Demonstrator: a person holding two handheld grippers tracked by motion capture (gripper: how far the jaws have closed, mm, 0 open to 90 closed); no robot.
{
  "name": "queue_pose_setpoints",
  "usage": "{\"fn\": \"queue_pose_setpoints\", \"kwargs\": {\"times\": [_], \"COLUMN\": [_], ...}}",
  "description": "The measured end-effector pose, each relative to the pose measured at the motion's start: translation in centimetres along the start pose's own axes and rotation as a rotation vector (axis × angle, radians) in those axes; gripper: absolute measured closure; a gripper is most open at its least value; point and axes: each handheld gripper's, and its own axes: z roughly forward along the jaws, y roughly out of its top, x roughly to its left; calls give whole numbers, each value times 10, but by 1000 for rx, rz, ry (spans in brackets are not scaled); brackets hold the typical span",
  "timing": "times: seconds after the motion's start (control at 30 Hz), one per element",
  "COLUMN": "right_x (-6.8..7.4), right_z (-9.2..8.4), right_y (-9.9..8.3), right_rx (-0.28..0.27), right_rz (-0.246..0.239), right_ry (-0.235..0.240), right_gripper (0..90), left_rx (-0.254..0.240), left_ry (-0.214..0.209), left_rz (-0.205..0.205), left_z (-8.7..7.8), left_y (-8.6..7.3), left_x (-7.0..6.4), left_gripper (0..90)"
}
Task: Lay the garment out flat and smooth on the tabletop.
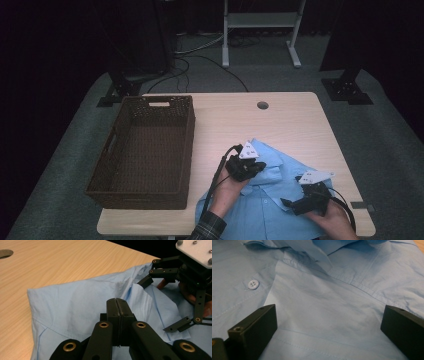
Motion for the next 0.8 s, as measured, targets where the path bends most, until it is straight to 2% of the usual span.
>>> {"fn": "queue_pose_setpoints", "kwargs": {"times": [0.13, 0.47, 0.8], "right_x": [-3, -7, -8], "right_z": [-4, -6, -6], "right_y": [-3, -6, -6], "right_rx": [2, 2, 2], "right_rz": [1, 5, 8], "right_ry": [2, -8, -16], "right_gripper": [0, 0, 0], "left_rx": [-25, -61, -79], "left_ry": [-5, 20, 45], "left_rz": [-17, -36, -52], "left_z": [-3, -18, -30], "left_y": [2, 8, 12], "left_x": [2, 12, 22], "left_gripper": [900, 900, 900]}}
